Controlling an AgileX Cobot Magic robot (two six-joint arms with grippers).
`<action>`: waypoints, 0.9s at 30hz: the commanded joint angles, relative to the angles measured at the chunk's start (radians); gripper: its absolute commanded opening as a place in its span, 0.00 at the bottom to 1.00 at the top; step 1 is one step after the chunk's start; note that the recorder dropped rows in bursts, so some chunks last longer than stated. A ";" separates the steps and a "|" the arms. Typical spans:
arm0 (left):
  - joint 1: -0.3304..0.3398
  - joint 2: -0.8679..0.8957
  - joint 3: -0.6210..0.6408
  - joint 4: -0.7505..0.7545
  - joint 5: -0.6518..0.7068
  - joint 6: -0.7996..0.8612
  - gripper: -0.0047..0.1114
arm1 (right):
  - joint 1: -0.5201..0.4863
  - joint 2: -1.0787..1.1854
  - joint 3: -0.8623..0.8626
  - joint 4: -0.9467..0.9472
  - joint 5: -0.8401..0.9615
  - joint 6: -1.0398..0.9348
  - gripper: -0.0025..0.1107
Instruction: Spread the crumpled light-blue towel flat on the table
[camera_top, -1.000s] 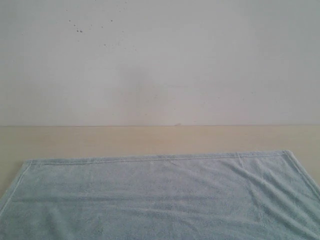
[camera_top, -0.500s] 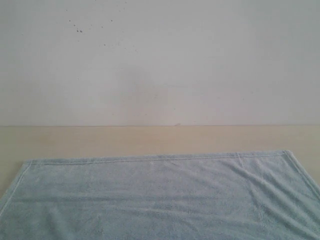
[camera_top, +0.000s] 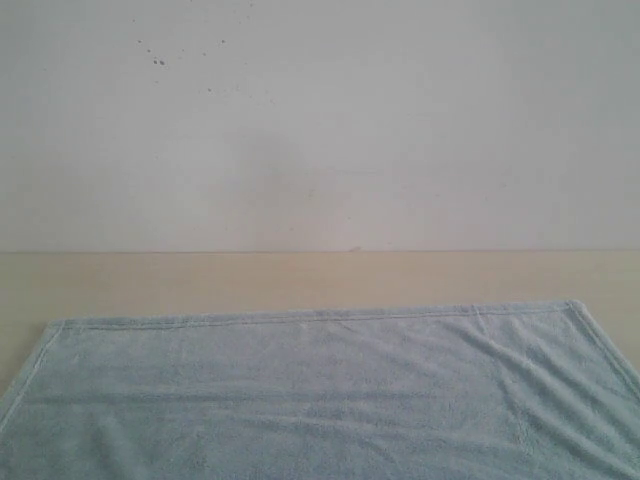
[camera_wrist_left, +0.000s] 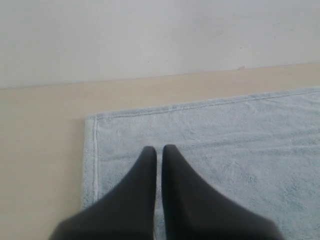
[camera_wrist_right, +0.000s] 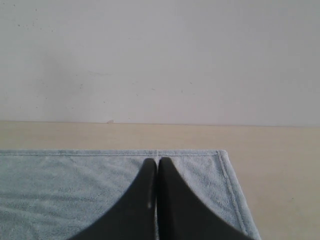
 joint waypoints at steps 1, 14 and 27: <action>-0.003 -0.003 0.003 0.011 -0.008 0.005 0.07 | -0.001 -0.005 0.000 0.003 -0.011 -0.004 0.02; -0.003 -0.003 0.003 0.011 -0.008 0.005 0.07 | -0.001 -0.005 0.000 0.003 -0.011 -0.004 0.02; -0.003 -0.003 0.003 -0.055 -0.035 0.005 0.07 | -0.001 -0.005 0.000 0.003 -0.013 -0.004 0.02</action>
